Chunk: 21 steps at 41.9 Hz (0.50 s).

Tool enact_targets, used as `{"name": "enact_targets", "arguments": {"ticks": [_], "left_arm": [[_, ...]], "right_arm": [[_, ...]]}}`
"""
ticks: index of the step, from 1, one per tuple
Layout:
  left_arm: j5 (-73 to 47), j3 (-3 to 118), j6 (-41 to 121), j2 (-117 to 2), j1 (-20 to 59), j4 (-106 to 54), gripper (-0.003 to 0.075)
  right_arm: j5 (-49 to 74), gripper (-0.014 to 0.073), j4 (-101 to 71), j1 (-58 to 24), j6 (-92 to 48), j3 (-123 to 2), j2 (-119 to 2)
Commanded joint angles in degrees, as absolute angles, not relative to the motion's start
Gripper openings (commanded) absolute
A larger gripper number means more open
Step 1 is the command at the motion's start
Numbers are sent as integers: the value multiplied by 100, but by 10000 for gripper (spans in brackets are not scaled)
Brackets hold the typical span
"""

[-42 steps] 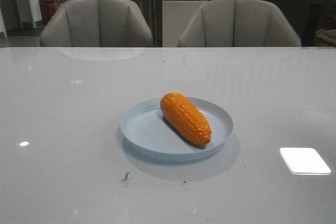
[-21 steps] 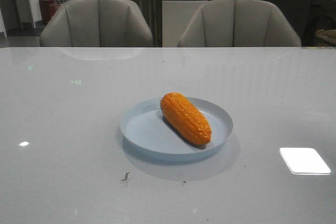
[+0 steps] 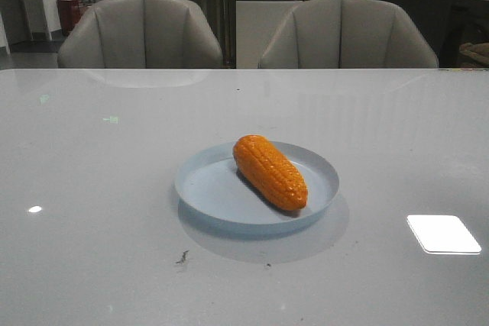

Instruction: Place corn on plate with both arms

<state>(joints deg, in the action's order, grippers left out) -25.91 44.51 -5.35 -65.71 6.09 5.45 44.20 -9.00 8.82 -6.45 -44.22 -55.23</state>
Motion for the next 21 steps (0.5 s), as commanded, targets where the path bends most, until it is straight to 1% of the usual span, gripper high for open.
{"name": "enact_targets", "arguments": {"ticks": [1, 10, 16, 21], "left_arm": [[-2212, 4605, -604, -6457, 600, 521, 94], [-1983, 4605, -604, -6457, 701, 521, 94], [-1528, 4605, -594, -6223, 766, 602, 94], [-865, 4387, -594, -5722, 766, 1019, 94]], "right_arm": [[4149, 580, -962, 911, -715, -4577, -5448], [4149, 580, -962, 911, -715, -4577, -5448], [4149, 580, -962, 911, -715, -4577, -5448], [4149, 580, -962, 911, -715, -4577, -5448]]}}
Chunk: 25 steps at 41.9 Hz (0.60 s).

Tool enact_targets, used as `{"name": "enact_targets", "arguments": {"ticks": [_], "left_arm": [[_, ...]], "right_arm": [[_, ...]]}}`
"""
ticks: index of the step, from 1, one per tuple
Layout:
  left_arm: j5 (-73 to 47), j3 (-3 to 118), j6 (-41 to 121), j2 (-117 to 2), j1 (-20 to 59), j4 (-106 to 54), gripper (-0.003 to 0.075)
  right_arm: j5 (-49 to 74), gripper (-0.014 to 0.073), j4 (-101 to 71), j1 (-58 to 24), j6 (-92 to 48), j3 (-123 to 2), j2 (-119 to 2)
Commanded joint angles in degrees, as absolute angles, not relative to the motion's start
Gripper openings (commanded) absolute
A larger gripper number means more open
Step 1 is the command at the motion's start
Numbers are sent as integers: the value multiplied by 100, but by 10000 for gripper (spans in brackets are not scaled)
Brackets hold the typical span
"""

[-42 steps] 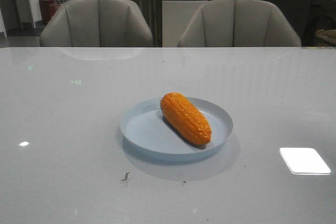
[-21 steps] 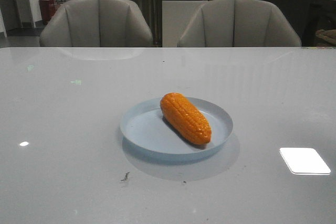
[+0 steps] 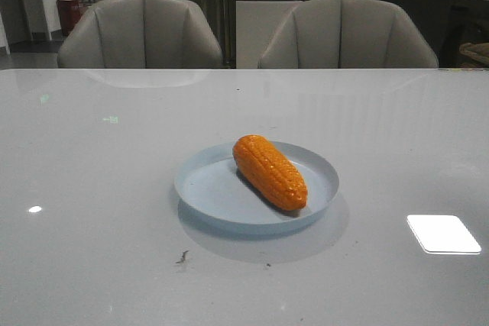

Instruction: Place corn on plate with both arms

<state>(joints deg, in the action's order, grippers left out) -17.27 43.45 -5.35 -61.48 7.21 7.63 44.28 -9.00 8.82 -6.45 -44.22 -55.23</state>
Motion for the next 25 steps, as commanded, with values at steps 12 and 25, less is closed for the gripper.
{"name": "enact_targets", "arguments": {"ticks": [12, 25], "left_arm": [[-260, 3120, -594, -3925, 766, 1383, 94], [554, 1162, -594, -1578, 766, 1383, 94]], "right_arm": [[4149, 580, -962, 911, -715, -4577, -5448], [4149, 580, -962, 911, -715, -4577, -5448]]}}
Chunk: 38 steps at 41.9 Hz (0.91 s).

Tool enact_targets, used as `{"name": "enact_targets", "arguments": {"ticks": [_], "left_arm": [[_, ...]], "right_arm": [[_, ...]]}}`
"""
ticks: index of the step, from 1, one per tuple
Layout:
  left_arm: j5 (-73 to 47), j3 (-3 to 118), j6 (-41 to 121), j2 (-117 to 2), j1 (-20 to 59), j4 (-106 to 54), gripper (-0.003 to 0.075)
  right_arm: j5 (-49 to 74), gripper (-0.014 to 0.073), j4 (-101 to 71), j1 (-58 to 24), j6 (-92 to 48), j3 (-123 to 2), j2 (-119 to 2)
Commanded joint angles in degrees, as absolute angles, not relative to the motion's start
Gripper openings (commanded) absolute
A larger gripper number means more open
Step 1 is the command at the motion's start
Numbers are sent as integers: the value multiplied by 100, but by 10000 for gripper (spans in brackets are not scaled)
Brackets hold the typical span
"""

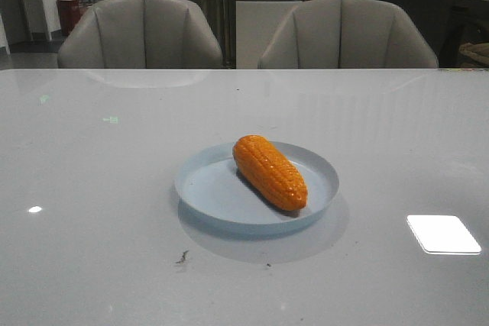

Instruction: Place corn on plate with both arms

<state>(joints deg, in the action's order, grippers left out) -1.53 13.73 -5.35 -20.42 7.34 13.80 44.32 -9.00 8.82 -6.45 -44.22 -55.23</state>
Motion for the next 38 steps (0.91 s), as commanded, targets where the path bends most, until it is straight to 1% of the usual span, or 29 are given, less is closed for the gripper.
{"name": "enact_targets", "arguments": {"ticks": [1, 6, 17, 18, 22, 38], "left_arm": [[580, 1039, -594, -1419, 766, 1383, 94], [570, 486, -594, -620, 755, 1383, 94], [570, -287, -594, 122, 755, 1383, 94], [389, -288, -594, 173, 755, 1383, 94], [167, -277, -594, 164, 726, 1383, 94], [130, -277, -594, 156, 622, 1383, 94]], "right_arm": [[4149, 580, -962, 911, -715, -4577, -5448], [4149, 580, -962, 911, -715, -4577, -5448], [4149, 580, -962, 911, -715, -4577, -5448], [4149, 580, -962, 911, -715, -4577, -5448], [4154, 580, -962, 911, -715, -4577, -5448], [4160, 580, -962, 911, -715, -4577, -5448]]}}
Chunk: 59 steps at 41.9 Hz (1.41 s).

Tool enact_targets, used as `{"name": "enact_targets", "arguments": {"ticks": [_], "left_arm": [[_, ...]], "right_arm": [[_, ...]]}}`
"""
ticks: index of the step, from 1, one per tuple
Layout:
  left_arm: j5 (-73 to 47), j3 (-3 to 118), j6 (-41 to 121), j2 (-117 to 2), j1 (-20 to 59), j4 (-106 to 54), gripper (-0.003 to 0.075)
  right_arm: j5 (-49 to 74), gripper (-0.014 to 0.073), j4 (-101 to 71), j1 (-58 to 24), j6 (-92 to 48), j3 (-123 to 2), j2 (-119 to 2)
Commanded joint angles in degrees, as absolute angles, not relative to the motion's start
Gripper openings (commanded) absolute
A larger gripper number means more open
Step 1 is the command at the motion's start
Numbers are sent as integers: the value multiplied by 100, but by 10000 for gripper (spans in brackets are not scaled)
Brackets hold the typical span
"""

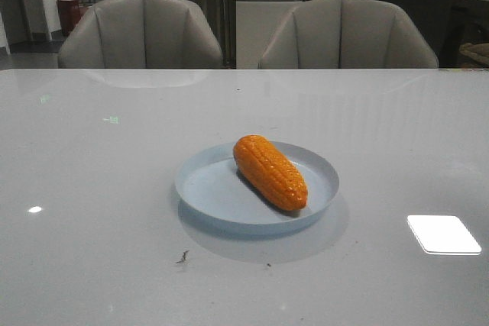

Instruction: Place corn on plate with both arms

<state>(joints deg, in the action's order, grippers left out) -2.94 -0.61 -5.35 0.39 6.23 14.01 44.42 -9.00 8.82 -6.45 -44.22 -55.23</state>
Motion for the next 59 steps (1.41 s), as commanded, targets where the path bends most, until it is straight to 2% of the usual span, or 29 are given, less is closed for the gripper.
{"name": "enact_targets", "arguments": {"ticks": [1, 31, 38, 45, 51, 59], "left_arm": [[130, -277, -594, 156, 622, 1383, 94], [130, -277, -594, 156, 622, 1383, 94], [130, -277, -594, 156, 622, 1383, 94], [130, -277, -594, 156, 622, 1383, 94], [130, -277, -594, 156, 622, 1383, 94], [130, -277, -594, 156, 622, 1383, 94]], "right_arm": [[4160, 580, -962, 911, -715, -4577, -5448], [4005, 571, -1104, 761, -715, -4577, -5435], [3966, 423, -1462, 546, -715, -4577, -5431], [3816, 210, -1867, 514, -715, -4544, -5341], [3224, 44, -1988, 514, -715, -4221, -4884], [2245, 57, -1982, 507, -715, -3587, -4203]]}}
